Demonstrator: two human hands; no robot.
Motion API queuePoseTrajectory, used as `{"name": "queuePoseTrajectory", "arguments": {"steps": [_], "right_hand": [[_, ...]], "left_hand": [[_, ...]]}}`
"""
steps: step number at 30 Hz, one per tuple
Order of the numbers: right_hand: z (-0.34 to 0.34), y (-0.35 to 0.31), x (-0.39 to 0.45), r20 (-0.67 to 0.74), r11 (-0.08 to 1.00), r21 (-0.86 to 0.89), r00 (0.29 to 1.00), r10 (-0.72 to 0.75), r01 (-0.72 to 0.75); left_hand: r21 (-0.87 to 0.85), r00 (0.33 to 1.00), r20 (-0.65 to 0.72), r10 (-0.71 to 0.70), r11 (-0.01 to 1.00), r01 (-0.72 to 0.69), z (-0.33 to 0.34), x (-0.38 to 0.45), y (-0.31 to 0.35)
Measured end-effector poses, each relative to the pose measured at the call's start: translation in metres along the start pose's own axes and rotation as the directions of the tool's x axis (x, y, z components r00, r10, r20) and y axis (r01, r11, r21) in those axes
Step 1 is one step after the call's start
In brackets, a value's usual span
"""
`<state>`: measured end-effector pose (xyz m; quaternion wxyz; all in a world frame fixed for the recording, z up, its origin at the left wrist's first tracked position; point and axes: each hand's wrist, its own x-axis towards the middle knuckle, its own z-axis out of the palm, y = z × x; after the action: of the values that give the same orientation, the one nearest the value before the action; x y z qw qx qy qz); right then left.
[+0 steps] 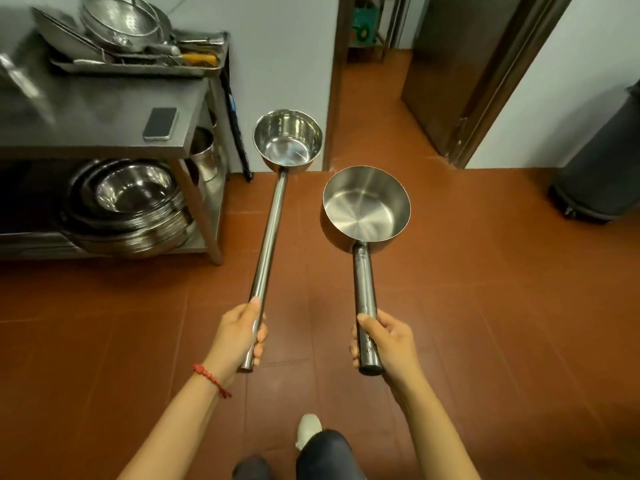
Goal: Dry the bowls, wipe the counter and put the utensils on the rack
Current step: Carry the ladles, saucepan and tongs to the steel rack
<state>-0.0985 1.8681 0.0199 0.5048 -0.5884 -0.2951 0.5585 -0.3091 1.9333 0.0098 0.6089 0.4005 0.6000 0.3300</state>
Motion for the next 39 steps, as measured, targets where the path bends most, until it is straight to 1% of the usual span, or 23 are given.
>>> {"name": "queuePoseTrajectory", "arguments": {"steps": [8,11,15,22,26,32,39], "right_hand": [[0.022,-0.066,0.144,0.099,1.000,-0.026,0.995,-0.005,0.008],[0.037,-0.084,0.206,0.107,0.998,-0.056,0.994,-0.005,0.012],[0.065,-0.114,0.295,0.129,0.999,-0.047,0.992,-0.003,0.010],[0.105,-0.178,0.423,0.192,0.998,-0.063,0.981,-0.017,0.030],[0.119,-0.206,0.495,0.242,0.996,-0.075,0.970,-0.022,0.041],[0.133,-0.244,0.619,0.370,0.989,-0.133,0.929,-0.012,0.066],[0.157,-0.295,0.734,0.526,0.971,-0.220,0.850,0.039,0.092]], "left_hand": [[-0.031,0.998,-0.057,0.039,0.999,-0.041,0.004,0.119,0.074],[-0.057,0.995,-0.086,0.045,0.997,-0.050,-0.001,0.177,0.101],[-0.094,0.992,-0.115,0.048,0.994,-0.059,-0.011,0.259,0.144],[-0.137,0.983,-0.172,0.063,0.987,-0.087,-0.026,0.368,0.227],[-0.149,0.972,-0.227,0.066,0.984,-0.102,-0.027,0.423,0.261],[-0.191,0.931,-0.355,0.080,0.969,-0.156,-0.016,0.510,0.308],[-0.260,0.855,-0.517,0.024,0.948,-0.184,-0.013,0.577,0.355]]}}
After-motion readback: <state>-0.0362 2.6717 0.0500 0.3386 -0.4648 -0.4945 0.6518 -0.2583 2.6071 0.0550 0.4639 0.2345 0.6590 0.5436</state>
